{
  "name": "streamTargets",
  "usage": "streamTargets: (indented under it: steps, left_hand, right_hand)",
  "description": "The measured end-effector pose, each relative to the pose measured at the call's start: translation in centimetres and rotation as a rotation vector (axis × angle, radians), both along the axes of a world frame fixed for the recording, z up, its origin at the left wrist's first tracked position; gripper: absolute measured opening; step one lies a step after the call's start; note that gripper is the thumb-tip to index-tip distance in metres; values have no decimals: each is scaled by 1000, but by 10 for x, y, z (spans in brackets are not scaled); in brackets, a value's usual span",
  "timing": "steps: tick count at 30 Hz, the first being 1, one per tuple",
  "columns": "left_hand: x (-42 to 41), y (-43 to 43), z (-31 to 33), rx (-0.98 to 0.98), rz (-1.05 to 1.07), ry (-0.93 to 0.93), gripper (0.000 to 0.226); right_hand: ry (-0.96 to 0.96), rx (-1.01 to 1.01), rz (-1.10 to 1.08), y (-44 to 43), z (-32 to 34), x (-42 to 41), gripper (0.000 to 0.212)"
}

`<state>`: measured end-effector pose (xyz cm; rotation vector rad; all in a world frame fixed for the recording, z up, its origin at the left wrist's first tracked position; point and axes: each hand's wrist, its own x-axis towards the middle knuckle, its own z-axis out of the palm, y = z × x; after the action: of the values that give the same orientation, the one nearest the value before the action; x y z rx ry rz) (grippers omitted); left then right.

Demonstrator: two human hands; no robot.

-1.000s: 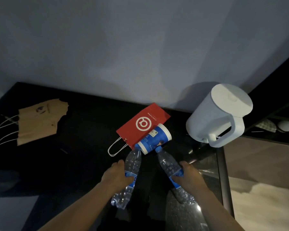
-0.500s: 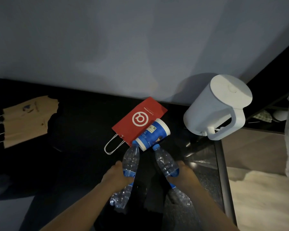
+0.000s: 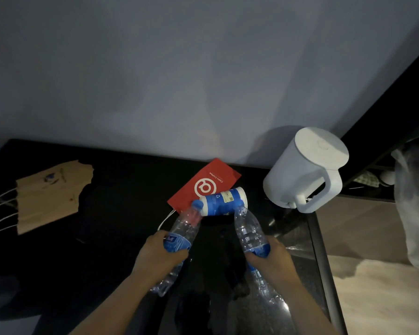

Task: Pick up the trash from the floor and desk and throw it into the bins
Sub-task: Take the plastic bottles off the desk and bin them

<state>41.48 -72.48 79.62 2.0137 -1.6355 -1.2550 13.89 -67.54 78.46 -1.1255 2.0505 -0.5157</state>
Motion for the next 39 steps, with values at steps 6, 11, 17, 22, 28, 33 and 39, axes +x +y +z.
streamTargets:
  steps: [6, 11, 17, 22, 28, 33, 39]
  left_hand:
    - [3, -16, 48, -184, -4, 120, 50]
    - [-6, -39, 93, -320, -74, 197, 42]
    - [-40, -69, 151, -438, -198, 371, 29]
    - [-92, -63, 180, -512, -302, 539, 29]
    - [-152, -32, 206, -493, -499, 618, 44]
    - [-186, -3, 220, -532, -565, 598, 46]
    - [-211, 26, 234, -567, -638, 615, 45]
  right_hand:
    - [-73, -188, -44, -9, 50, 15, 48]
    - [-76, -351, -120, -14, 111, 24, 33]
    - [-26, -558, -284, -2, 183, 15, 42]
    - [-3, -704, -405, 31, 217, -8, 31]
    - [29, -767, -514, 83, 241, -40, 25]
    - [5, -804, -569, 124, 248, -59, 29]
    - [21, -859, -631, 157, 256, -69, 32]
